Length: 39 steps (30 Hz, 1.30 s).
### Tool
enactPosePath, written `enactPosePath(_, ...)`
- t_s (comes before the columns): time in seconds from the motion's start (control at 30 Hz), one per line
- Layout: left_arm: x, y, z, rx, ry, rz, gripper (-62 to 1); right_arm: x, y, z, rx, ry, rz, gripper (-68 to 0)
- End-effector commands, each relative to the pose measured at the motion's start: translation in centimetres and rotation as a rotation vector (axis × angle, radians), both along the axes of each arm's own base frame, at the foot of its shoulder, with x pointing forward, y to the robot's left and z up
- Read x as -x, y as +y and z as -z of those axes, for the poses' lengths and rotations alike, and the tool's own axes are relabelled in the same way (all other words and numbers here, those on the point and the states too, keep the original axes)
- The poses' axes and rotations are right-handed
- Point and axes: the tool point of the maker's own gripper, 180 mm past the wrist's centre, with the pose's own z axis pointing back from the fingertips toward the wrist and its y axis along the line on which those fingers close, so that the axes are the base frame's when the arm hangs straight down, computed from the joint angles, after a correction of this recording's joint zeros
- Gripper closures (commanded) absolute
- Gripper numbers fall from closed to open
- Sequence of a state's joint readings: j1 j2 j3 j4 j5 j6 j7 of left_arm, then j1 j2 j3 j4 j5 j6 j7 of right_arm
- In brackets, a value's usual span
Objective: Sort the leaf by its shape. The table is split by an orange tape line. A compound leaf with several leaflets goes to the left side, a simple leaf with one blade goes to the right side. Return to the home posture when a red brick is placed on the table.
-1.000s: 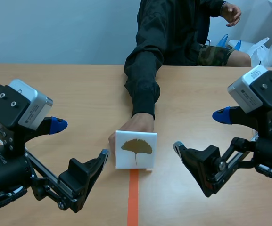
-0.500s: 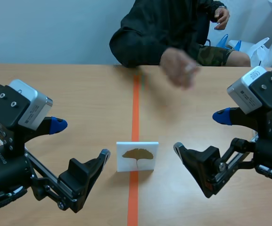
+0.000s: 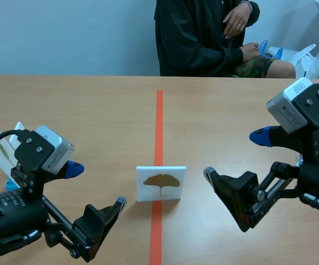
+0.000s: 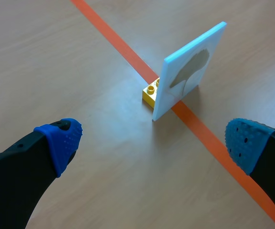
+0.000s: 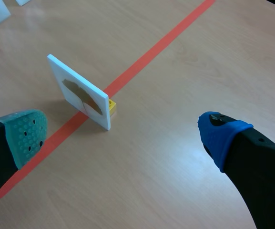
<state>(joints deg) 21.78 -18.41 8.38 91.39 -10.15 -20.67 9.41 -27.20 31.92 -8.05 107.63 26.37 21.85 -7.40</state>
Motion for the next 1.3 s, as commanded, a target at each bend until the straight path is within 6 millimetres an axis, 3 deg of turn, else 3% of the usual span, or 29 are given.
enactPosePath(0.0, -0.7, -0.8, -0.7, 0.036, -0.028, 0.016, -62.3, -0.4, 0.0, -0.6, -0.011, -0.021, -0.002, -67.9)
enactPosePath(0.6, -3.6, -4.8, 3.0, 0.084, -0.054, 0.160, -62.3, -0.4, 0.0, -0.5, 0.007, -0.027, -0.002, -67.9)
enactPosePath(1.07, -3.9, -8.8, 3.6, 0.139, -0.074, 0.237, -62.3, -0.4, -0.1, -0.4, 0.018, -0.030, -0.005, -67.9)
enactPosePath(1.27, -4.1, -9.1, 3.3, 0.146, -0.082, 0.229, -42.9, -0.4, -0.1, -0.4, 0.021, -0.031, -0.005, -67.9)
